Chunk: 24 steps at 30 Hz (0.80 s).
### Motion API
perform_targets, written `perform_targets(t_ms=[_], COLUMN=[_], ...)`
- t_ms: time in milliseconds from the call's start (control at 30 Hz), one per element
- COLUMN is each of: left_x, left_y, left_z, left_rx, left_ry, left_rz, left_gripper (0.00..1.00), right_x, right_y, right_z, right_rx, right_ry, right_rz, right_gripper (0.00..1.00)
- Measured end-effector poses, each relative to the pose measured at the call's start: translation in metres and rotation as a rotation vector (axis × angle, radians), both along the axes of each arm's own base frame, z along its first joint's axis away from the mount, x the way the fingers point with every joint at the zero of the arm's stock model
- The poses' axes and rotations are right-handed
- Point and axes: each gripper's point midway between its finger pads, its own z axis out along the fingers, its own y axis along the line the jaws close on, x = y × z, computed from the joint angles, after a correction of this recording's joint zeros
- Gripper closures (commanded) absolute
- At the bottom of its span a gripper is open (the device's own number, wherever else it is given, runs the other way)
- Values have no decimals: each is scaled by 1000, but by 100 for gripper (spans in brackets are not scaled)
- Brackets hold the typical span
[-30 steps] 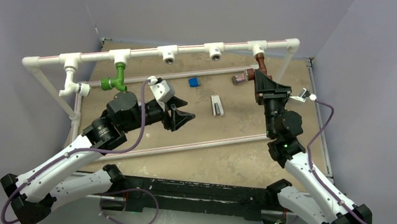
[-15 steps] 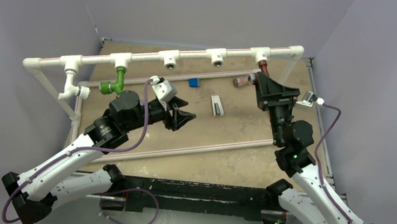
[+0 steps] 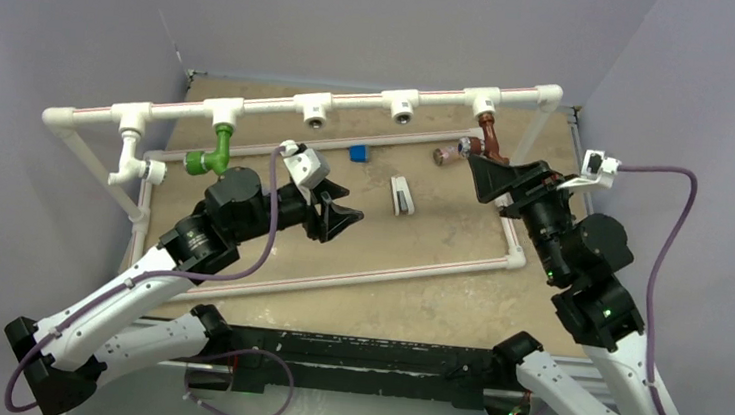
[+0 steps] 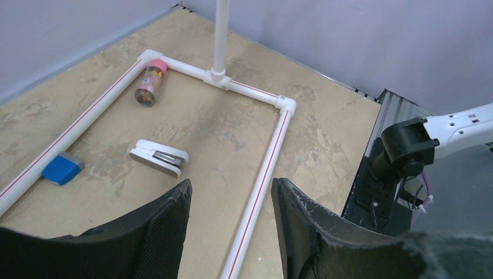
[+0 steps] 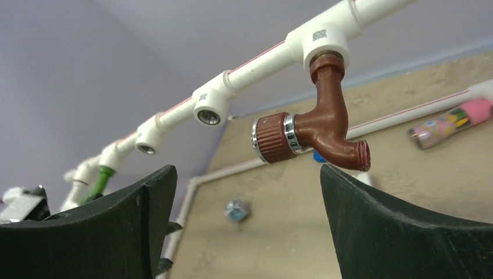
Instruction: Install the water faucets
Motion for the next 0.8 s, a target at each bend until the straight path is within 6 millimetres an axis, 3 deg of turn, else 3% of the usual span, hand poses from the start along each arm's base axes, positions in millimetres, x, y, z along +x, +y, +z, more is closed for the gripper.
perform_targets(t_ms=[333,800], left_x=[1,1], left_y=[0,0], left_z=[-3,-3], left_rx=[9,8], left_ry=[9,8], left_rz=[3,2], left_gripper=[49,49], right_x=[-6,4], right_y=[-11,-21], right_z=[32,11], right_rx=[-454,-1269], right_ry=[-142,-457], right_rz=[18,103], right_gripper=[7,6])
